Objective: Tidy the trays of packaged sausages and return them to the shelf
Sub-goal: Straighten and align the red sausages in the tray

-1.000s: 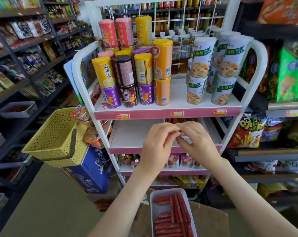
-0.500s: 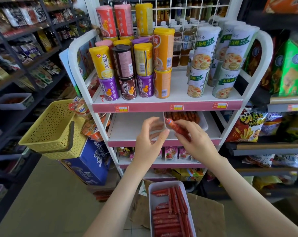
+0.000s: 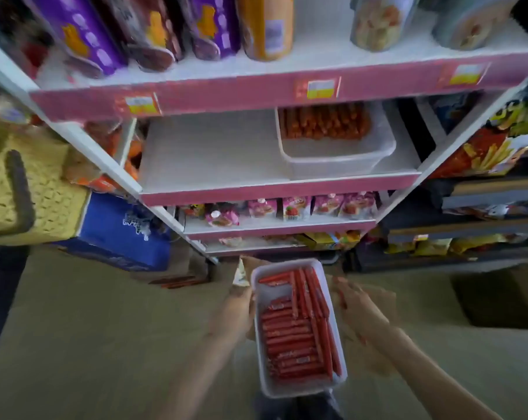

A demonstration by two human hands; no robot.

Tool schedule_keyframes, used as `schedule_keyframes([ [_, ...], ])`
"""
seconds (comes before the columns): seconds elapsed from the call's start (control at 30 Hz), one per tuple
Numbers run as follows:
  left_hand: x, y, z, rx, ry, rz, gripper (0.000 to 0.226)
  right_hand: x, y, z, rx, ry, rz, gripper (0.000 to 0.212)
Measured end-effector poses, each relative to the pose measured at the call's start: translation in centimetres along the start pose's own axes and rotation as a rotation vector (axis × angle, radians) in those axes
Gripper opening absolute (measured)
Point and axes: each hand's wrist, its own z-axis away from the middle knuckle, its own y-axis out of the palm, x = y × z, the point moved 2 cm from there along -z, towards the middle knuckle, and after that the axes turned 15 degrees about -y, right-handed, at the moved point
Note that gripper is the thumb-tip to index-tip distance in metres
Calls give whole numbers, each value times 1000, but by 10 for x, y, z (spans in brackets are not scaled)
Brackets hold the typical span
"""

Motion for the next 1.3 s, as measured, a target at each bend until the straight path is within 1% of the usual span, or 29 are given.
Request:
schedule_keyframes([
  [0.03, 7, 21, -14, 39, -27, 26, 40, -12, 22, -7, 33, -12, 1, 43],
  [0.07, 13, 41, -27, 48, -13, -49, 39, -23, 44, -13, 49, 17, 33, 42],
  [0.1, 17, 59, -42, 21, 3, -123, 33, -34, 60, -24, 64, 20, 135, 42],
  [0.13, 22, 76, -57, 16, 10, -116, 27, -46, 76, -36, 46, 36, 139, 43],
  [0.17, 25, 93, -71, 0, 46, -166, 25, -53, 93, -47, 35, 30, 97, 47],
  [0.2, 24, 105, -84, -42, 80, -277, 27, -59, 109, -59, 25, 8, 90, 54],
  [0.23, 21, 115, -97, -91, 93, -375, 31, -67, 123, -71, 55, -2, 127, 61],
  [0.3, 13, 133, -121, -168, 121, -530, 43, -83, 149, -93, 79, 46, 197, 68],
  [0.37, 3, 147, -139, -267, 143, -655, 52, -91, 169, -110, -38, 33, 309, 65],
  [0.4, 0, 153, -145, -303, 153, -720, 54, -96, 179, -117, -83, 32, 325, 65],
  [0.47, -8, 165, -155, -394, 195, -833, 54, -106, 195, -122, -95, 15, 373, 70],
  [0.53, -16, 171, -162, -541, 234, -898, 55, -112, 205, -121, -95, 8, 443, 74],
  [0.57, -17, 175, -167, -523, 221, -917, 58, -112, 205, -121, -121, -2, 455, 74],
  [0.6, -18, 180, -174, -453, 217, -873, 57, -111, 205, -121, -135, -16, 454, 73],
  [0.67, -19, 188, -192, -329, 180, -733, 47, -111, 205, -120, -120, -76, 469, 73],
  [0.73, -21, 186, -202, -287, 164, -580, 36, -111, 208, -118, -81, -172, 496, 70],
  [0.83, -18, 189, -211, -242, 112, -466, 31, -116, 205, -114, -78, -180, 506, 67],
  [0.93, -21, 187, -207, -303, 143, -496, 31, -118, 205, -112, -91, -173, 520, 66],
  [0.97, -23, 185, -202, -313, 154, -546, 31, -119, 204, -113, -92, -172, 516, 67],
  [1.03, -22, 177, -183, -353, 166, -642, 29, -119, 202, -116, -95, -168, 501, 71],
  [1.1, -22, 158, -159, -400, 138, -701, 22, -119, 199, -116, -62, -162, 490, 79],
  [1.17, -14, 138, -140, -449, 110, -634, 24, -118, 199, -115, -1, -140, 472, 80],
  [1.23, -3, 118, -125, -400, 80, -531, 24, -115, 197, -114, 17, -109, 453, 77],
  [1.3, 4, 93, -107, -365, 52, -270, 22, -110, 191, -114, 65, -61, 406, 75],
])
